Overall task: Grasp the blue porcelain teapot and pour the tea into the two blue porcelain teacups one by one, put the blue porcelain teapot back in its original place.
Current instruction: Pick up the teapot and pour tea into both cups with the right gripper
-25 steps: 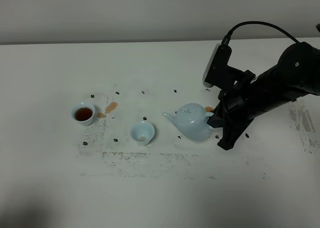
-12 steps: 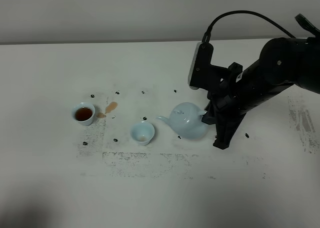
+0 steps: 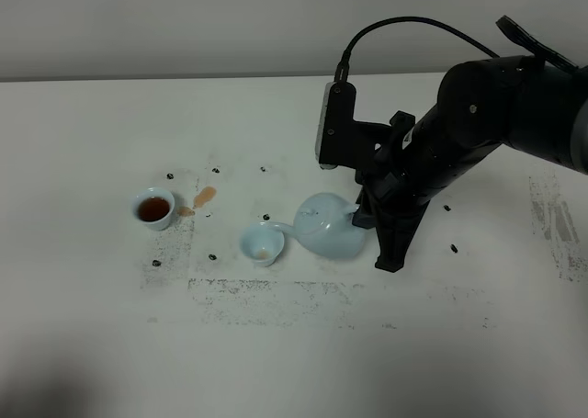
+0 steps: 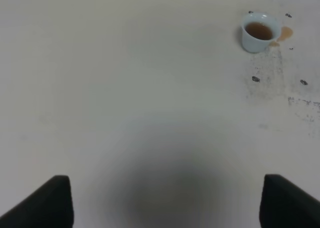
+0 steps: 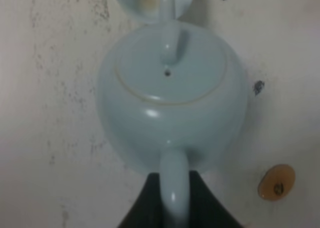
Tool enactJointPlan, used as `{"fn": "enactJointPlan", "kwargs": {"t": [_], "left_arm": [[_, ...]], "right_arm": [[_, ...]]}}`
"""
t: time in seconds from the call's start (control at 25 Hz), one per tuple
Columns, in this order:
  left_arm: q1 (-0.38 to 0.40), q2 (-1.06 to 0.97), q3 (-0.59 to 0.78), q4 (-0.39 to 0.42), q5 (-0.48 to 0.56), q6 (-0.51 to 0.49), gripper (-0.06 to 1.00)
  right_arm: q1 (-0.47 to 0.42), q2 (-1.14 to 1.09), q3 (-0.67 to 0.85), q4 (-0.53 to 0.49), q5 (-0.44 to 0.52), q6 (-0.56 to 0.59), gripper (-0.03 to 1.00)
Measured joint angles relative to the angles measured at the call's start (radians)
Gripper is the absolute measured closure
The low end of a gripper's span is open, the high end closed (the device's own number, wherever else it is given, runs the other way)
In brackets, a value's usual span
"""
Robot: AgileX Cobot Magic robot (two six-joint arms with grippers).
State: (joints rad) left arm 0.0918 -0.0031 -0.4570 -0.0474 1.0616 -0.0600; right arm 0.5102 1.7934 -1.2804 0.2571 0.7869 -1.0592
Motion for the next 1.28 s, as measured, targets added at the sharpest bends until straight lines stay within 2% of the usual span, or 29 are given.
{"fn": "enactJointPlan", "kwargs": {"t": [0.36,0.96,1.28], "left_arm": [[0.0,0.0,0.0,0.0,0.001,0.0,0.22],[0.0,0.0,0.0,0.0,0.001,0.0,0.22],[0.0,0.0,0.0,0.0,0.001,0.0,0.22]], "right_arm": [[0.042,0.003,-0.03,-0.133,0.015,0.067,0.93],[0.103,0.028,-0.031,-0.206,0.005,0.089,0.93],[0.122,0.04,-0.099,-0.282,0.05,0.146,0.93]]}}
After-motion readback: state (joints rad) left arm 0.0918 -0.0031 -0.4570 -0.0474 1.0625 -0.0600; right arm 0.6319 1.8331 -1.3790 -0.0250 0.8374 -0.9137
